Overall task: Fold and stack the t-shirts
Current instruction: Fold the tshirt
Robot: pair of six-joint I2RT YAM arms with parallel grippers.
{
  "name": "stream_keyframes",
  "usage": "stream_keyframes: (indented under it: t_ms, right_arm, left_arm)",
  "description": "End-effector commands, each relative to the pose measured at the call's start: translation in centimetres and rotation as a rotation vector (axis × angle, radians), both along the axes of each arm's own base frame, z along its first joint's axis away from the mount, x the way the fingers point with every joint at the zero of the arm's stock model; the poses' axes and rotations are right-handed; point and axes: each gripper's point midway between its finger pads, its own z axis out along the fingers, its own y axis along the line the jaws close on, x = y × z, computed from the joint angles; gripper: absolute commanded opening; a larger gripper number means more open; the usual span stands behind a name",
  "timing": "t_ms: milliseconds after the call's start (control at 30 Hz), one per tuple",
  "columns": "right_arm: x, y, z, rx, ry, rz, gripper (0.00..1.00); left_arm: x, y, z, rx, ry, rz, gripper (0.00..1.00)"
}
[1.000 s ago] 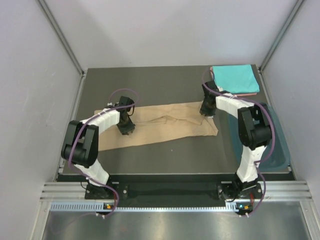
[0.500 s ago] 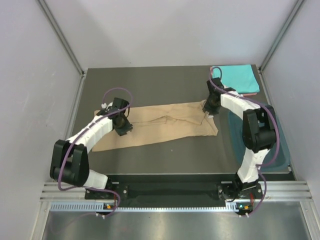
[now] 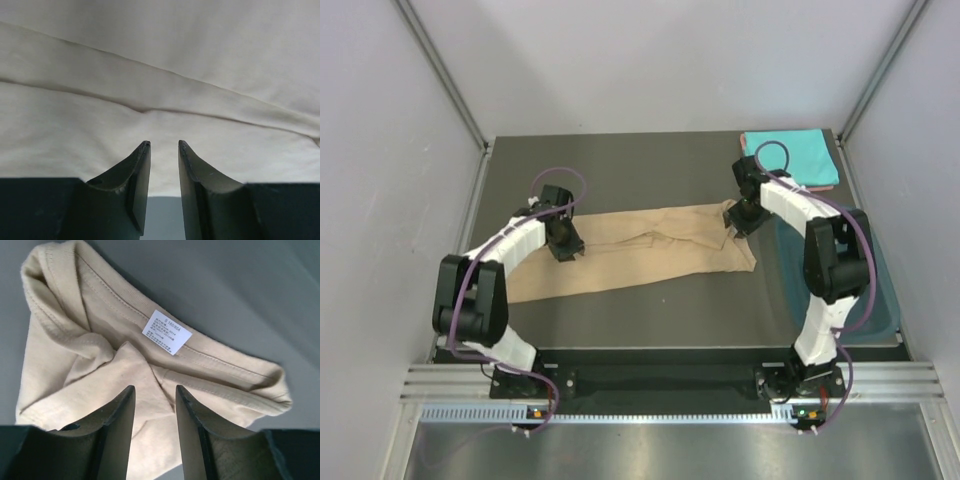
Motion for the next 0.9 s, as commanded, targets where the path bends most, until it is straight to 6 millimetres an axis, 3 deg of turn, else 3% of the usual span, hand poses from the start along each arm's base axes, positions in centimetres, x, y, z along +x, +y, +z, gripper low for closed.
stream_keyframes:
  t_ms: [0,233,467,567,667,800,867]
  right_arm:
    - [0.2,1.7,0.1,0.049,0.033,-0.093,0.39]
    - [0.0,2.9,-2.0,0.056,0.066,-0.153,0.40]
    - [0.8,1.4,-3.9,-0.046,0.061,-0.155,0.39]
    - [1.9,1.0,-4.1,-0.086,0.042,-0.139,0.40]
    - [3.0,0.7,-4.1,-0.118,0.033,-0.123,0.39]
    - [4.4,0.6,-4.0,-0.134,0.011,-0.109,0.39]
    - [5.3,0.6,-4.1,-0.146,0.000,-0.096,0.39]
  left_arm:
    - [1.2,1.4,-1.3,0.013,0.029,0.030,0.34]
    - [-0.9,4.6,-3.1,0.150,0.106,0.135,0.34]
    - [-3.8,6.3,-4.3,0.193,0.142,0.227,0.33]
    - [-3.7,5.8,-3.0,0.151,0.089,0.233,0.33]
    - [-1.8,5.0,0.6,0.098,-0.036,0.197,0.33]
    - [0.6,5.4,4.5,0.132,-0.112,0.184,0.34]
    - [0.8,5.8,4.7,0.159,-0.102,0.183,0.34]
